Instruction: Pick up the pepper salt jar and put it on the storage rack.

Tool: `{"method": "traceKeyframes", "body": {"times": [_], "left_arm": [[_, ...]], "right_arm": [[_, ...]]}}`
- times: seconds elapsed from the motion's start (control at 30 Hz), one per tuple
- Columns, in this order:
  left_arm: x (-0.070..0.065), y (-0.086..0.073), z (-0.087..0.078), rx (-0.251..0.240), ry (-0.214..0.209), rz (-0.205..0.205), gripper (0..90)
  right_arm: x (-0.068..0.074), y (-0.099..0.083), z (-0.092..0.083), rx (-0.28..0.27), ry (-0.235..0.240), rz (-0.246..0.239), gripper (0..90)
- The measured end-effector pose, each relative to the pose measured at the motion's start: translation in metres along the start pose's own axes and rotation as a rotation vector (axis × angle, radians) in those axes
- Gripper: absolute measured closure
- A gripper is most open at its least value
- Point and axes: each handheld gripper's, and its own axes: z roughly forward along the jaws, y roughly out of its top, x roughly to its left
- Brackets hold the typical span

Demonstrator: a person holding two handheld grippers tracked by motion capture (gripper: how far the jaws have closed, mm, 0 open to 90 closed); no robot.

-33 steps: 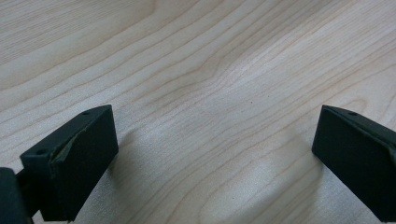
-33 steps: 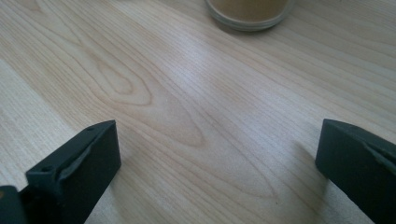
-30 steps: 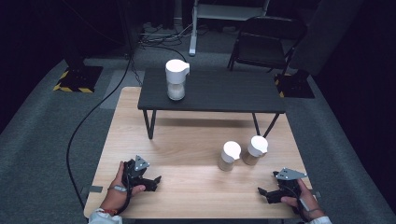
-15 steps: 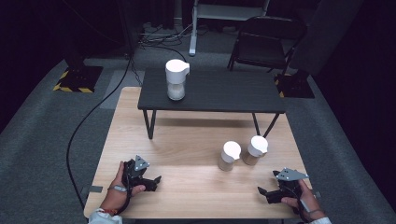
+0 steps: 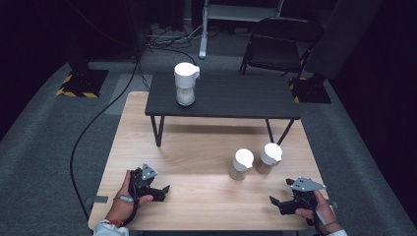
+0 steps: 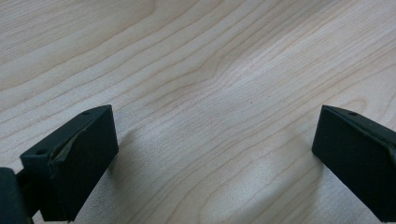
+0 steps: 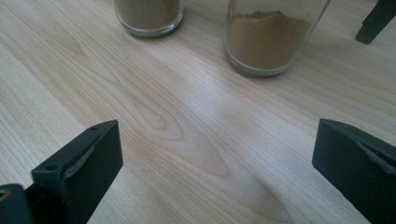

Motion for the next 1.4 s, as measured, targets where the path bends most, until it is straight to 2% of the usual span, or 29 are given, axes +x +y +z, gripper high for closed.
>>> {"method": "traceKeyframes", "body": {"times": [0.83,1.17,1.4], "left_arm": [[0.000,0.000,0.000,0.000,0.000,0.000,0.0],[0.000,0.000,0.000,0.000,0.000,0.001,0.0],[0.000,0.000,0.000,0.000,0.000,0.000,0.0]], "right_arm": [[0.018,0.006,0.009,-0.068,0.027,0.020,1.7],[0.032,0.010,0.018,-0.105,0.016,0.035,1.7],[0.039,0.014,0.022,-0.116,0.008,0.026,1.7]]}}
